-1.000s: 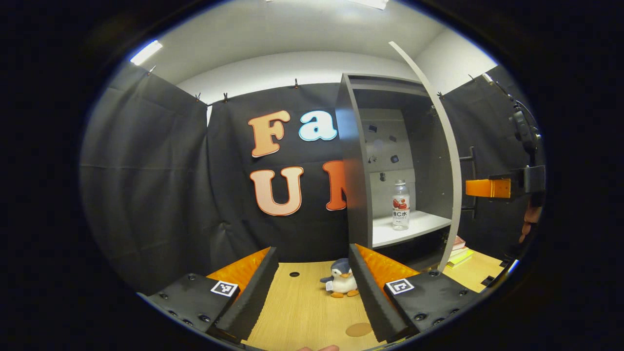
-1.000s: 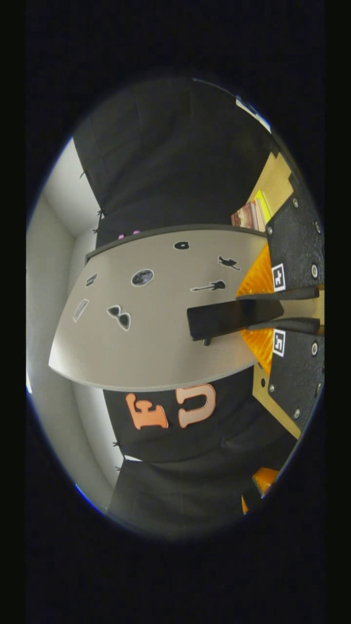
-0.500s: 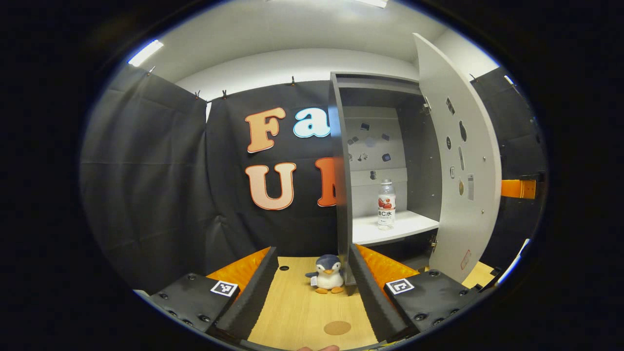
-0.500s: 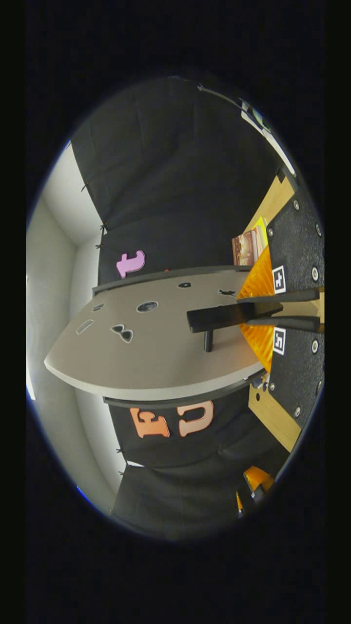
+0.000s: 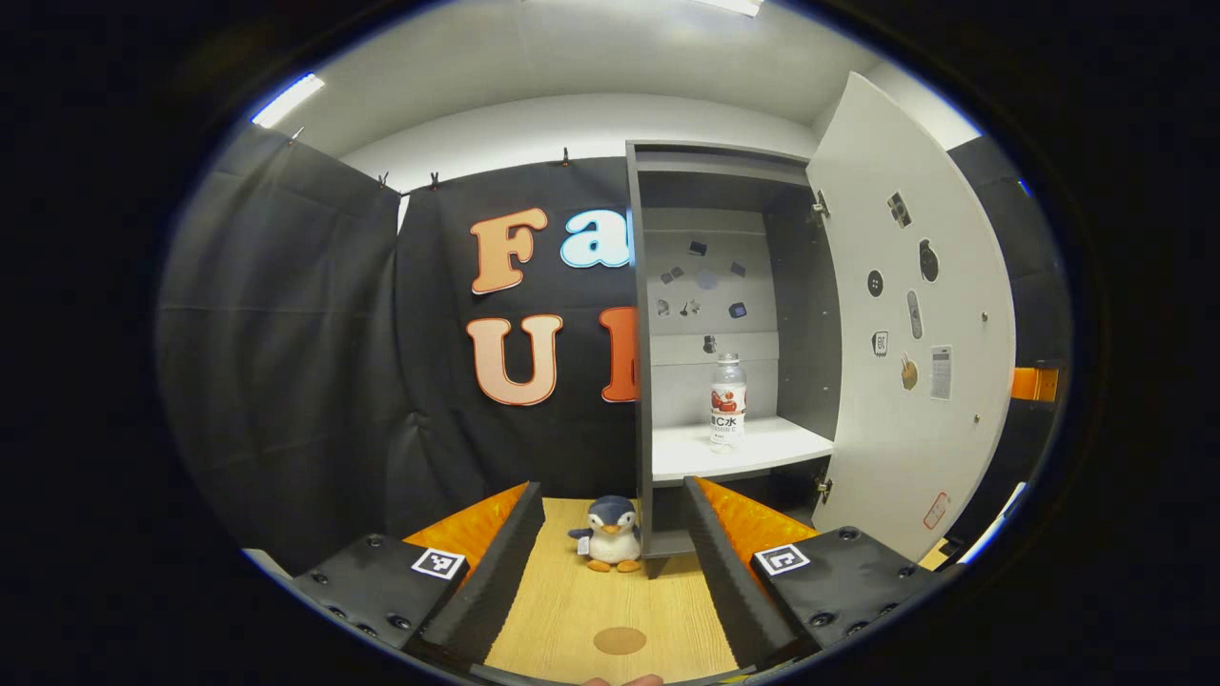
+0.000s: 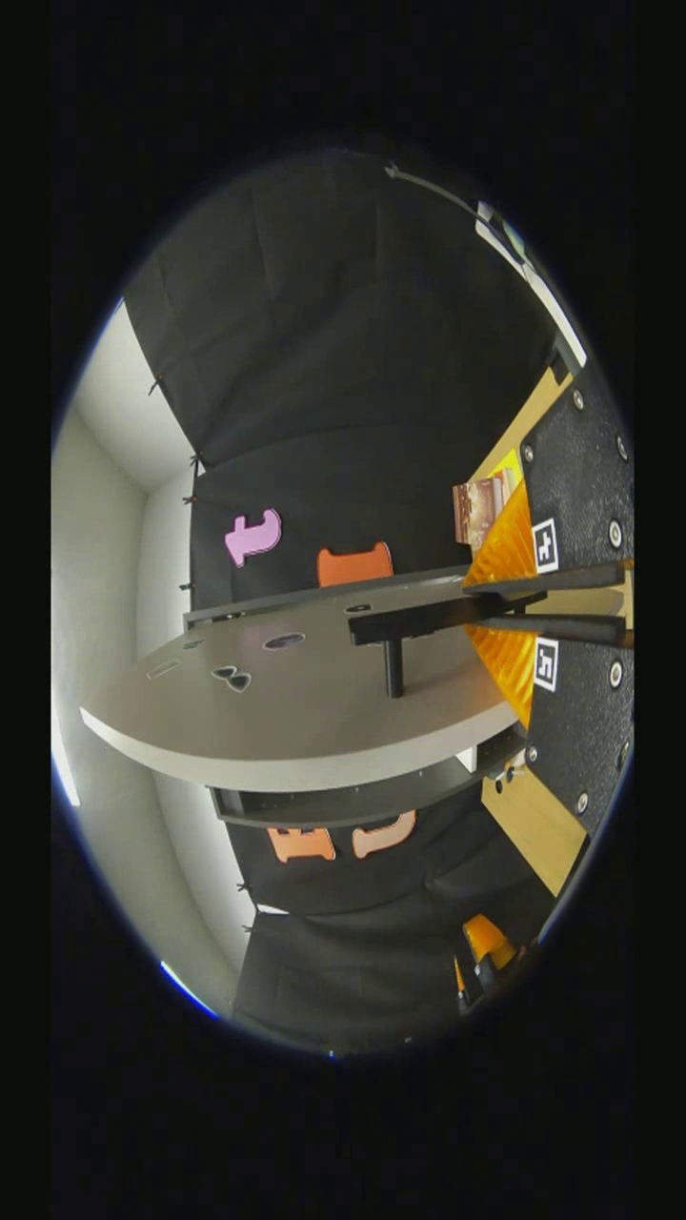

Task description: Open the cabinet door with the right hand, grasp the bottle in the cabinet with the left hand and place it on the coaster, then close the cabinet door with the right hand.

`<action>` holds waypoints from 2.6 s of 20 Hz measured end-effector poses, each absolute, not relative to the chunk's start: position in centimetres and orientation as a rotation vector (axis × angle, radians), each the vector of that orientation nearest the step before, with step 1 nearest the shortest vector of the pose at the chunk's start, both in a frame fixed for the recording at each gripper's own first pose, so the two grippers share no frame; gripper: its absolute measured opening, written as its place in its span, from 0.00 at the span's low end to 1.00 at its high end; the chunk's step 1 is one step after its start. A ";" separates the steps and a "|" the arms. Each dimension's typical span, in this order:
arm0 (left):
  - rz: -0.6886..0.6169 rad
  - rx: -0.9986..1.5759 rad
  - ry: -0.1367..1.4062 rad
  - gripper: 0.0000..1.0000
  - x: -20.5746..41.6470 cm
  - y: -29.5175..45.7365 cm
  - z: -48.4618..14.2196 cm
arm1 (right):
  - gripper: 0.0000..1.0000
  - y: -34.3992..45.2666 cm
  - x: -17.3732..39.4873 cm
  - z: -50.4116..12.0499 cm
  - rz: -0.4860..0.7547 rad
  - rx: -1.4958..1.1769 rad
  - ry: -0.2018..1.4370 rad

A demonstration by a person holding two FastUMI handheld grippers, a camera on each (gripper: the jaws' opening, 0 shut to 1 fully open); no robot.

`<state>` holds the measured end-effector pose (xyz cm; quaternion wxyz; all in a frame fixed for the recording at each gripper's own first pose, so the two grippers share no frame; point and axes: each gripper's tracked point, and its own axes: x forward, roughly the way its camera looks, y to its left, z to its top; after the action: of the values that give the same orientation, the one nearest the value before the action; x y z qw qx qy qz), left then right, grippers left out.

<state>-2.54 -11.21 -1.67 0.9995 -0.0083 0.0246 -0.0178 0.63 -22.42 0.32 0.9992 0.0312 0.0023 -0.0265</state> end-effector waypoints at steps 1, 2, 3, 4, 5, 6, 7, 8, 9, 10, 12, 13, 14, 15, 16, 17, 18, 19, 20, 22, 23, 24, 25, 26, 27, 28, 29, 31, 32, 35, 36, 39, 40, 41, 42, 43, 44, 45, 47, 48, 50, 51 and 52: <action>-0.035 -0.021 0.051 0.95 -2.6 -11.6 -1.7 | 0.07 -23.1 0.6 0.3 -0.058 0.061 0.004; -0.038 -0.027 0.052 0.95 -2.6 -11.9 -1.7 | 0.16 -24.0 0.5 0.3 -0.062 0.062 -0.001; -0.038 -0.031 0.054 0.94 -2.6 -12.2 -1.7 | 0.16 -24.7 0.4 0.3 -0.065 0.059 -0.004; -0.038 -0.034 0.052 0.94 -2.7 -12.3 -1.7 | 0.02 -25.4 0.6 0.5 -0.067 0.062 -0.006; -0.040 -0.033 0.051 0.94 -2.7 -12.7 -1.6 | 0.04 -26.0 0.4 0.6 -0.066 0.063 -0.008; -0.039 -0.030 0.051 0.94 -2.8 -12.9 -1.6 | 0.06 -26.7 0.4 0.7 -0.059 0.063 -0.012; -0.039 -0.028 0.047 0.94 -3.0 -13.2 -1.5 | 0.05 -27.2 0.4 0.7 -0.044 0.069 -0.011; -0.041 -0.027 0.042 0.94 -3.0 -13.4 -1.4 | 0.05 -27.4 0.5 0.6 -0.031 0.073 -0.008; -0.041 -0.023 0.040 0.94 -3.0 -13.7 -1.3 | 0.05 -27.7 0.6 0.7 -0.016 0.073 -0.010; -0.042 -0.019 0.037 0.94 -3.0 -13.9 -1.3 | 0.00 -28.2 0.6 0.8 -0.005 0.078 -0.008; -0.048 -0.022 0.031 0.94 -2.8 -14.3 -1.1 | 0.05 -28.9 0.6 0.6 0.014 0.092 -0.003; -0.049 -0.023 0.031 0.95 -3.0 -14.5 -1.0 | 0.07 -28.8 0.7 0.7 0.029 0.095 -0.006; -0.046 -0.024 0.032 0.95 -3.2 -14.6 -1.1 | 0.18 -28.8 0.6 0.8 0.043 0.093 -0.008; -0.037 -0.023 0.032 0.95 -3.3 -14.6 -1.1 | 0.07 -28.8 0.7 0.8 0.052 0.096 -0.008; -0.036 -0.025 0.029 0.94 -3.3 -14.6 -1.1 | 0.07 -28.8 0.7 0.6 0.061 0.104 0.004; -0.036 -0.028 0.029 0.94 -3.4 -14.7 -1.0 | 0.09 -28.9 0.8 0.6 0.062 0.108 0.007; -0.039 -0.036 0.028 0.95 -3.5 -14.8 -1.1 | 0.00 -28.9 0.6 0.6 0.058 0.105 0.010; -0.048 -0.039 0.029 0.95 -3.6 -15.1 -1.1 | 0.10 -28.9 0.3 0.7 0.055 0.099 0.012; -0.047 -0.035 0.031 0.94 -3.5 -15.0 -1.1 | 0.21 -28.7 -0.1 1.0 0.054 0.092 0.003; -0.048 -0.033 0.029 0.94 -3.7 -14.9 -1.1 | 0.10 -28.7 -1.2 1.5 0.042 0.074 -0.014; -0.048 -0.044 0.025 0.94 -3.6 -15.0 -1.1 | 0.10 -28.8 -1.8 1.6 0.035 0.064 -0.021; -0.052 -0.059 0.022 0.95 -3.5 -15.1 -1.1 | 0.10 -28.9 -2.6 1.6 0.029 0.062 -0.027; -0.052 -0.069 0.018 0.95 -3.4 -15.1 -1.0 | 0.11 -28.6 -3.3 1.9 0.028 0.066 -0.036; -0.052 -0.070 0.015 0.95 -3.3 -15.0 -0.9 | 0.11 -28.3 -4.1 2.2 0.032 0.071 -0.044; -0.051 -0.064 0.013 0.94 -3.1 -15.0 -0.8 | 0.14 -28.1 -4.7 2.6 0.031 0.073 -0.054; -0.046 -0.050 0.013 0.95 -2.7 -15.0 -0.8 | 0.18 -27.9 -5.4 3.0 0.028 0.068 -0.066; -0.044 -0.034 0.009 0.94 -2.4 -15.1 -0.7 | 0.22 -27.7 -5.9 3.3 0.025 0.061 -0.075; -0.047 -0.017 -0.004 0.95 -1.5 -15.6 -0.5 | 0.22 -26.9 -7.0 3.8 0.020 0.060 -0.086; -0.057 -0.014 -0.016 0.95 -0.9 -16.0 -0.3 | 0.22 -26.4 -7.6 4.0 0.020 0.062 -0.093; -0.089 -0.014 -0.041 0.95 1.6 -17.3 0.0 | 0.22 -24.6 -8.8 4.4 0.004 0.064 -0.105; -0.101 -0.014 -0.040 0.94 2.6 -17.9 -0.2 | 0.22 -23.6 -9.2 4.6 0.000 0.064 -0.107; -0.144 -0.003 -0.063 0.94 5.7 -19.6 0.1 | 0.22 -20.5 -9.7 4.9 -0.004 0.055 -0.121; -0.156 -0.003 -0.070 0.94 6.7 -20.2 0.1 | 0.22 -19.4 -9.6 4.6 -0.002 0.046 -0.114; -0.175 -0.005 -0.071 0.95 7.9 -20.9 -0.1 | 0.13 -18.1 -9.6 4.3 0.005 0.036 -0.107; -0.194 -0.005 -0.069 0.95 9.0 -21.6 -0.4 | 0.13 -16.8 -9.5 4.4 0.008 0.022 -0.120; -0.214 -0.004 -0.069 0.95 10.1 -22.4 -0.6 | 0.22 -15.8 -9.2 4.8 0.016 0.018 -0.128; -0.227 -0.004 -0.071 0.95 11.4 -22.9 -0.7 | 0.19 -14.9 -8.6 4.8 0.020 0.020 -0.131; -0.237 -0.004 -0.071 0.95 12.4 -23.5 -0.8 | 0.21 -14.1 -7.8 4.4 0.022 0.027 -0.122; -0.259 -0.006 -0.067 0.95 14.8 -24.5 -1.5 | 0.34 -13.1 -6.1 3.0 0.018 0.039 -0.078; -0.267 -0.007 -0.061 0.95 16.0 -24.9 -1.9 | 0.31 -12.8 -5.2 2.3 0.007 0.036 -0.062; -0.284 -0.012 -0.053 0.95 18.5 -26.1 -2.5 | 0.32 -12.4 -4.2 2.0 0.000 0.047 -0.052; -0.290 -0.010 -0.049 0.95 19.9 -26.8 -2.8 | 0.32 -12.2 -3.8 2.0 -0.002 0.061 -0.049; -0.293 -0.008 -0.048 0.94 20.9 -27.1 -3.1 | 0.32 -12.1 -3.2 1.9 -0.007 0.069 -0.045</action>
<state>20.94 -27.09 -3.10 0.9890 -0.0042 -0.0237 -0.1457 -3.19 -12.13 1.90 0.9991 0.0346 -0.0227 -0.0035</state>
